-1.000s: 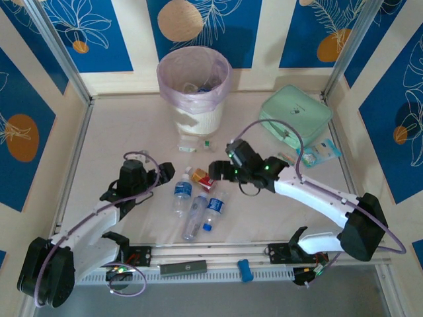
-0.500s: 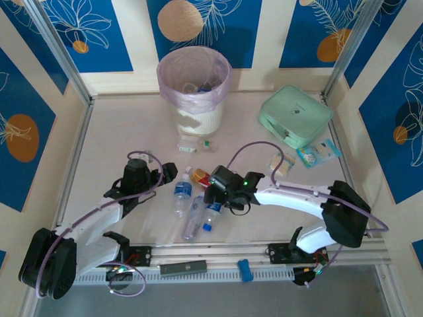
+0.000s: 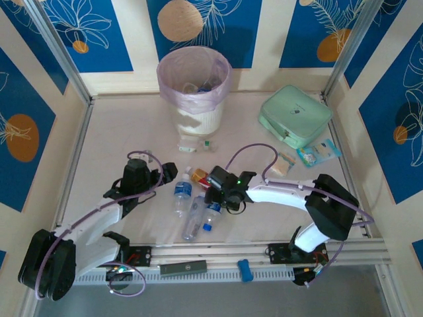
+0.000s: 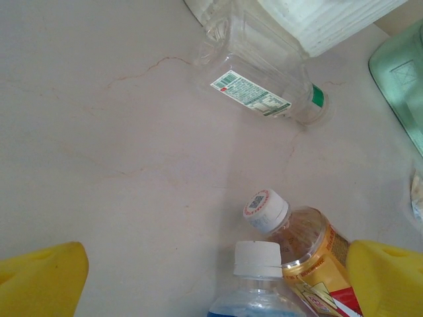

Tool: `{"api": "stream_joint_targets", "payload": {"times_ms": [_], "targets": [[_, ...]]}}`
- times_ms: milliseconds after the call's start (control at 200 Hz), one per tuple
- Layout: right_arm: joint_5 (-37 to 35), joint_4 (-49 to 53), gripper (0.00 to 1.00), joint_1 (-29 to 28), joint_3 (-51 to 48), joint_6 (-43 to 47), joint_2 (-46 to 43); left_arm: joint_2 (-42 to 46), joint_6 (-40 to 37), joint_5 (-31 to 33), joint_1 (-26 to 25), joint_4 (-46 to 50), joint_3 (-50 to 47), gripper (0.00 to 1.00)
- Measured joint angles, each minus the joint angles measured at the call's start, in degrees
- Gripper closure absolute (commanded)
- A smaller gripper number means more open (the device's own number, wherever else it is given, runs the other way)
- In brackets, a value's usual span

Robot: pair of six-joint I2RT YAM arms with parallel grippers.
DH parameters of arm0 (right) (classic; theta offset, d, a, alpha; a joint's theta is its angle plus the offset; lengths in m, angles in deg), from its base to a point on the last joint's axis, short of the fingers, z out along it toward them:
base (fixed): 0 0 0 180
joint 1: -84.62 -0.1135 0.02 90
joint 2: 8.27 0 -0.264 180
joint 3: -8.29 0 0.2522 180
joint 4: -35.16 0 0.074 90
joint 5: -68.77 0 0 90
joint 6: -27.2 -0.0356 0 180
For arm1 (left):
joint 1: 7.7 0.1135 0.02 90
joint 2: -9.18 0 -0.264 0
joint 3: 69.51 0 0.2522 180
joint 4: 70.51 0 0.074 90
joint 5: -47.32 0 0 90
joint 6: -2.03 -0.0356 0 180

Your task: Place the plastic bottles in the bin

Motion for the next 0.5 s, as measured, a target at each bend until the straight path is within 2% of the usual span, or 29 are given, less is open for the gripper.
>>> {"api": "stream_joint_targets", "payload": {"times_ms": [155, 300, 500], "targets": [[0.4, -0.8, 0.32, 0.4, 0.0, 0.0, 1.2, 2.3, 0.0, 0.8, 0.0, 1.0, 0.0, 0.00], [0.6, -1.4, 0.40, 0.4, 0.0, -0.2, 1.6, 3.9, 0.0, 1.3, 0.0, 2.0, -0.2, 0.00], [0.6, -2.1, 0.47, 0.4, 0.0, -0.2, 1.6, 4.9, 0.0, 1.6, 0.0, 2.6, -0.5, 0.00]]}}
